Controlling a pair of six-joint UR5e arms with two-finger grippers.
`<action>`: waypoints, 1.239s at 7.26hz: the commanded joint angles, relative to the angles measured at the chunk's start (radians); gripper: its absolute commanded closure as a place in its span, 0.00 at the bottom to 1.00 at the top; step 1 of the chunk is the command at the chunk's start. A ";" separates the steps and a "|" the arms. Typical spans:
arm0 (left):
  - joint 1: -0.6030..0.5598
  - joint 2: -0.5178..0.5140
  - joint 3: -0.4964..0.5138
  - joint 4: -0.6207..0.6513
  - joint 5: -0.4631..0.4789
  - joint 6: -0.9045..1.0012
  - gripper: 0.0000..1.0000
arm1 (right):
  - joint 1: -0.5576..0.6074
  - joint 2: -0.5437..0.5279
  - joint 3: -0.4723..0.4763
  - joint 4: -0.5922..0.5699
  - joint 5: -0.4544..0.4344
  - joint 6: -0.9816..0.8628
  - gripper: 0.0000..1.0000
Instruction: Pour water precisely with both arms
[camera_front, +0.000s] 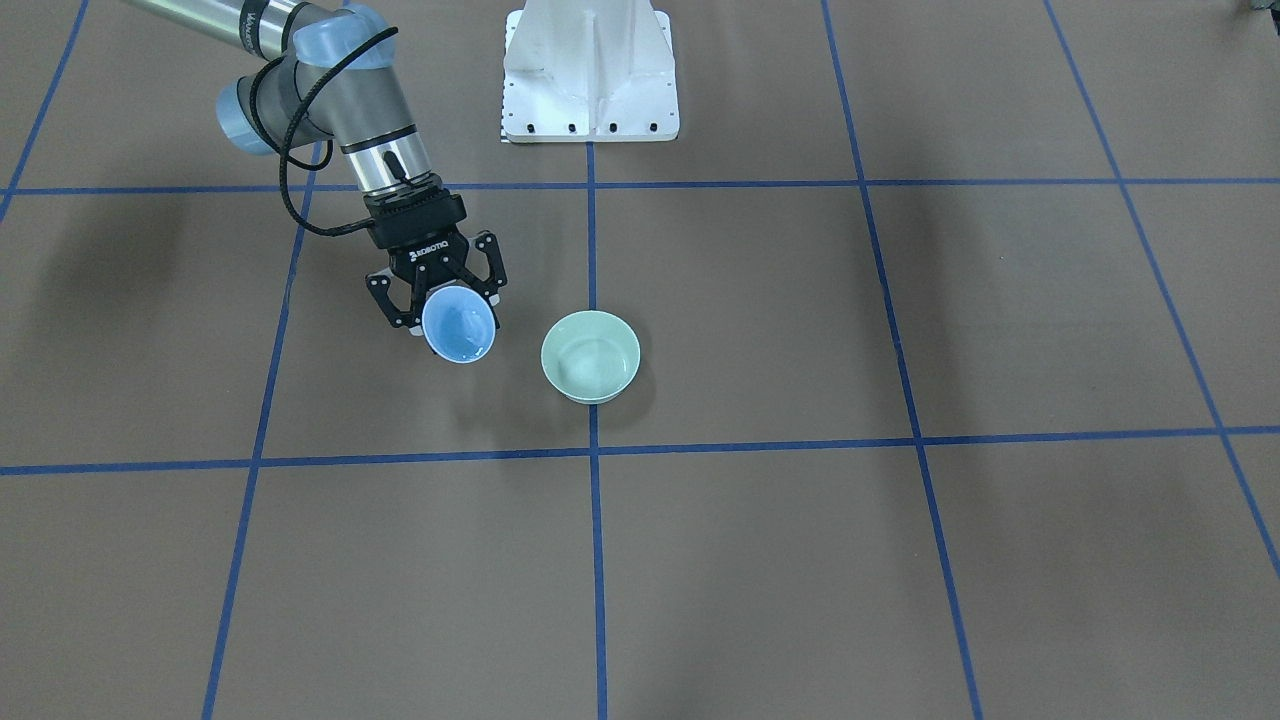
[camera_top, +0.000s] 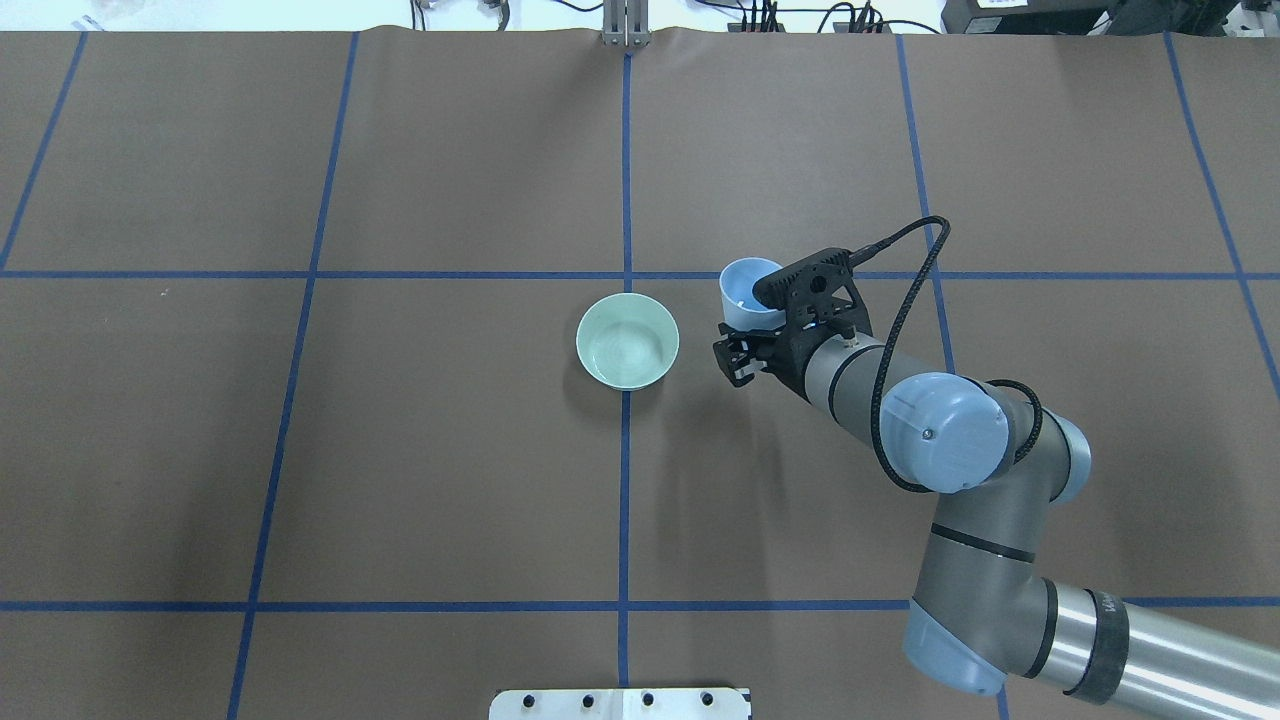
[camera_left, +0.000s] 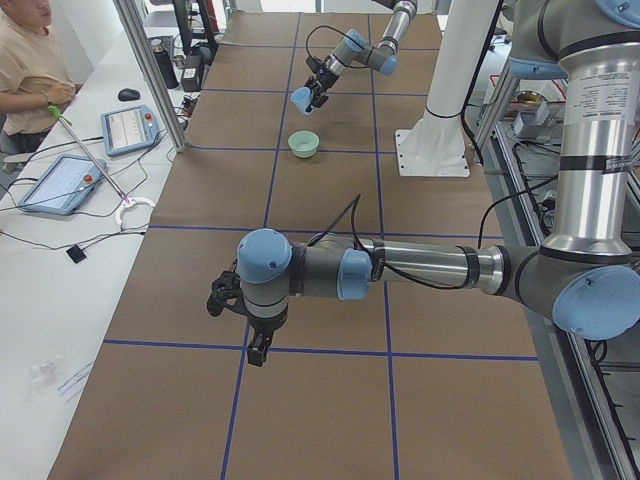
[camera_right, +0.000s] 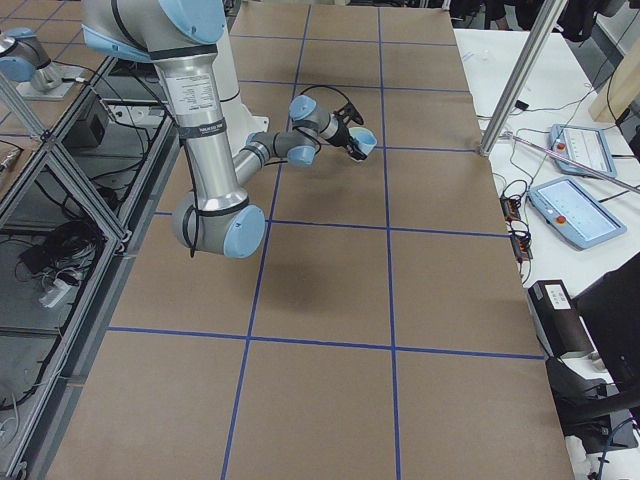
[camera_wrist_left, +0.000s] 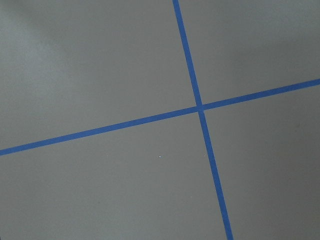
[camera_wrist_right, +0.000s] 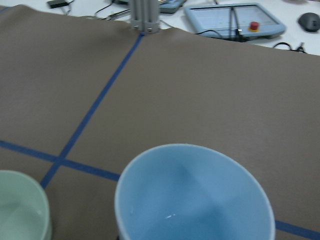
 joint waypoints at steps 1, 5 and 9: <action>0.001 0.000 0.000 -0.001 -0.003 -0.001 0.00 | -0.005 0.020 -0.016 0.045 0.119 -0.235 1.00; 0.001 0.000 0.001 0.002 -0.004 -0.001 0.00 | 0.012 0.150 -0.014 -0.298 0.290 -0.232 1.00; 0.000 0.011 0.007 0.002 -0.004 -0.001 0.00 | 0.059 0.283 -0.013 -0.668 0.429 -0.232 1.00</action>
